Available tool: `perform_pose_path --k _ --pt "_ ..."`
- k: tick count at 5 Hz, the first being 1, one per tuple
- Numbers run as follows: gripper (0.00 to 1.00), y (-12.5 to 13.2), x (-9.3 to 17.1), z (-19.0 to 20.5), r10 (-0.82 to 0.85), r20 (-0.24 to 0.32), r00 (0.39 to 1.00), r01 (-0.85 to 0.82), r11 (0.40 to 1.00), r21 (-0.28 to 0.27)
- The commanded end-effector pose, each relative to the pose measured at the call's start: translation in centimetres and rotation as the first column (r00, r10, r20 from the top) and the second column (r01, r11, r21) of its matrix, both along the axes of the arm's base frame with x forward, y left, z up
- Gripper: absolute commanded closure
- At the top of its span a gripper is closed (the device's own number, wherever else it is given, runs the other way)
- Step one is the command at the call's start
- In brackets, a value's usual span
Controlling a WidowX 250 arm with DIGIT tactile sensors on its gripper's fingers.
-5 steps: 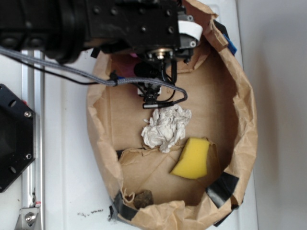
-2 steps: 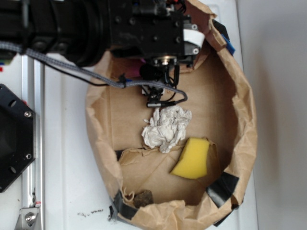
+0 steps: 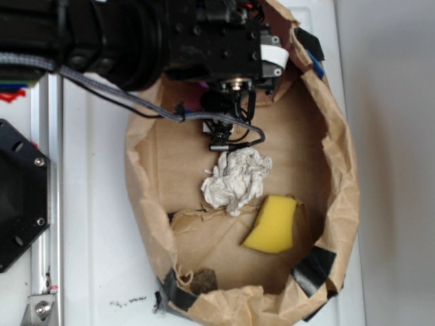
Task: Grab the pink bunny.
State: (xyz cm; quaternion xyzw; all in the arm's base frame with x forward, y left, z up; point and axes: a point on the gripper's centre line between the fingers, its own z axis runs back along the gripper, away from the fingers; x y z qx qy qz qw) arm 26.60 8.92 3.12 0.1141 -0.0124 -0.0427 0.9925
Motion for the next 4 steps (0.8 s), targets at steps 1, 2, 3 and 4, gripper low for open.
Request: perform_pose_path --k 1,2,3,4 --pt "0.00 0.37 0.93 0.25 -0.006 0.031 0.999 0.006 1.000 0.005" --pt "0.56 0.05 0.56 -0.21 0.004 0.032 0.999 -0.004 1.000 0.005" --pt "1.00 0.36 0.59 -0.33 0.016 0.034 0.999 -0.016 1.000 0.003" --pt "1.00 0.21 0.60 -0.24 0.006 0.036 0.999 -0.007 1.000 0.008"
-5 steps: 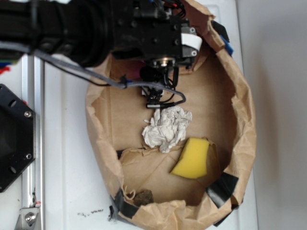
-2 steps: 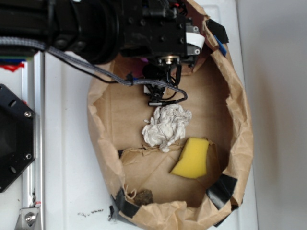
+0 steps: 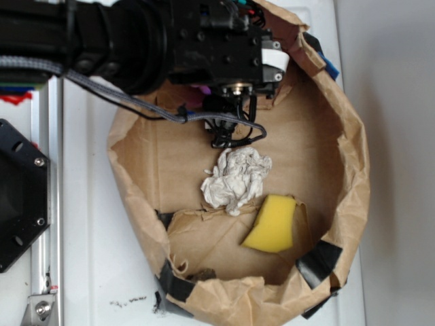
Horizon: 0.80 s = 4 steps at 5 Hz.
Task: Grab the pink bunny.
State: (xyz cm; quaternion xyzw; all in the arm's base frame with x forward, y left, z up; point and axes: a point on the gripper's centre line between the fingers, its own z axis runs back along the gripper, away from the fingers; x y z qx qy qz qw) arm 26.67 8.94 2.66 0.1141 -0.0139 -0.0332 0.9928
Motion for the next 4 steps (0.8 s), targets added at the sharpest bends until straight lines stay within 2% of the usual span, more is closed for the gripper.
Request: perform_pose_path --k 1,4 --pt "1.00 0.25 0.62 0.26 -0.015 0.030 0.999 0.015 1.000 0.010" --pt "1.00 0.88 1.14 1.16 -0.009 0.048 0.999 0.009 1.000 -0.002"
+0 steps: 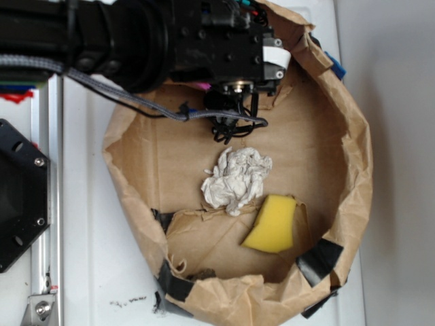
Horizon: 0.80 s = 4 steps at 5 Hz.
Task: Grab the pink bunny.
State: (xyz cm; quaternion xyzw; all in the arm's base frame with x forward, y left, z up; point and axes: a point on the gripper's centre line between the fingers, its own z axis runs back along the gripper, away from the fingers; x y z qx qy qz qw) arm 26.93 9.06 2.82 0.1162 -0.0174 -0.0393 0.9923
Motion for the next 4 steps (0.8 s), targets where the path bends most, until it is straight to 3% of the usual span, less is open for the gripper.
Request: perform_pose_path --k 1,4 --pt "1.00 1.0 1.0 1.1 0.005 0.045 0.999 -0.005 1.000 -0.008" --pt "1.00 -0.8 0.6 4.7 -0.055 0.115 0.992 0.062 0.996 -0.059"
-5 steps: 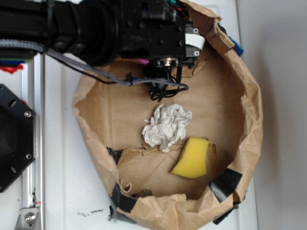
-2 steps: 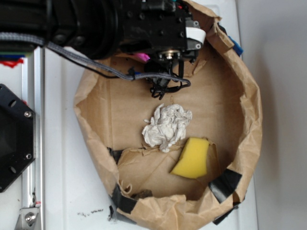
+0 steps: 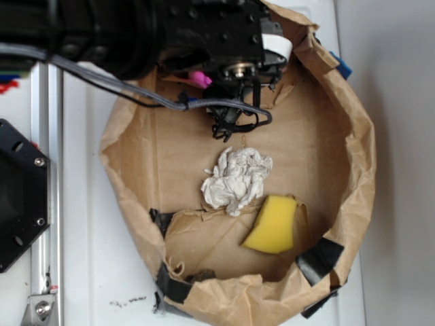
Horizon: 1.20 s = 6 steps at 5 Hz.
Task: Grab the pink bunny.
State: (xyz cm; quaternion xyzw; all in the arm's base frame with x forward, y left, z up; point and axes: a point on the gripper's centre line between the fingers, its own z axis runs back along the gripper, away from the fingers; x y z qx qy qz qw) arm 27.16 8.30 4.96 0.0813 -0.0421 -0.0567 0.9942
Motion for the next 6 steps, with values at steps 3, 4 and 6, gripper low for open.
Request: perform_pose_path --k 3,4,6 --pt "0.00 -0.2 -0.1 2.5 -0.029 0.074 0.997 0.029 1.000 0.003" --pt "0.00 1.1 -0.3 2.5 0.024 0.077 0.997 -0.023 1.000 -0.013" --pt "0.00 2.7 -1.1 1.9 0.149 0.085 0.985 -0.146 0.988 -0.042"
